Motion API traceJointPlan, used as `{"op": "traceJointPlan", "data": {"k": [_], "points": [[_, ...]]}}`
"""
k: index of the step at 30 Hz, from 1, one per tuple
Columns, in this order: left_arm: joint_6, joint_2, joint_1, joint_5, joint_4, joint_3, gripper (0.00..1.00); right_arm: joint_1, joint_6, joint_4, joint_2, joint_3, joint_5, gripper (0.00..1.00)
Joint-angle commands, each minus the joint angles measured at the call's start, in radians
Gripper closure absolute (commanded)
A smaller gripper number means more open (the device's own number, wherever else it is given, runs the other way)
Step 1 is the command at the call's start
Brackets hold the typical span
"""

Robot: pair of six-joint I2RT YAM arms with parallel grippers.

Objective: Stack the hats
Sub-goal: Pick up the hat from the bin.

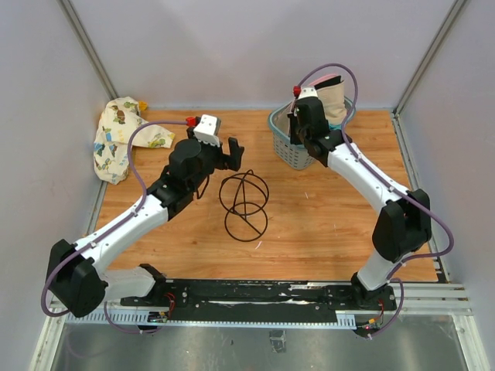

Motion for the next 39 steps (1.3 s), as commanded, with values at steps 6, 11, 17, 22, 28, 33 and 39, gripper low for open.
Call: {"op": "traceJointPlan", "data": {"k": [6,11,17,22,28,33,39], "points": [[-0.051,-0.037,-0.011,-0.139,-0.068,0.017,0.03,0.035,-0.074,0.081,-0.154,0.039,-0.07,1.0],[-0.075,-0.056,-0.011,-0.144,-0.094,0.037,0.03,0.038,-0.075,0.082,-0.196,0.059,-0.11,1.0],[-0.089,-0.094,-0.011,-0.136,-0.118,0.046,0.03,0.044,-0.053,0.117,-0.291,0.032,-0.138,1.0],[-0.094,-0.112,-0.011,-0.117,-0.128,0.045,0.03,0.045,-0.051,0.115,-0.327,0.033,-0.123,1.0],[-0.084,-0.107,-0.011,-0.075,-0.132,0.046,0.03,0.044,-0.042,0.118,-0.356,0.026,-0.129,1.0],[-0.071,-0.098,-0.011,-0.064,-0.132,0.05,0.04,0.045,-0.034,0.136,-0.395,0.015,-0.145,1.0],[-0.073,-0.085,-0.011,-0.06,-0.127,0.052,0.04,0.045,-0.009,0.148,-0.441,0.029,-0.206,1.0]]}}
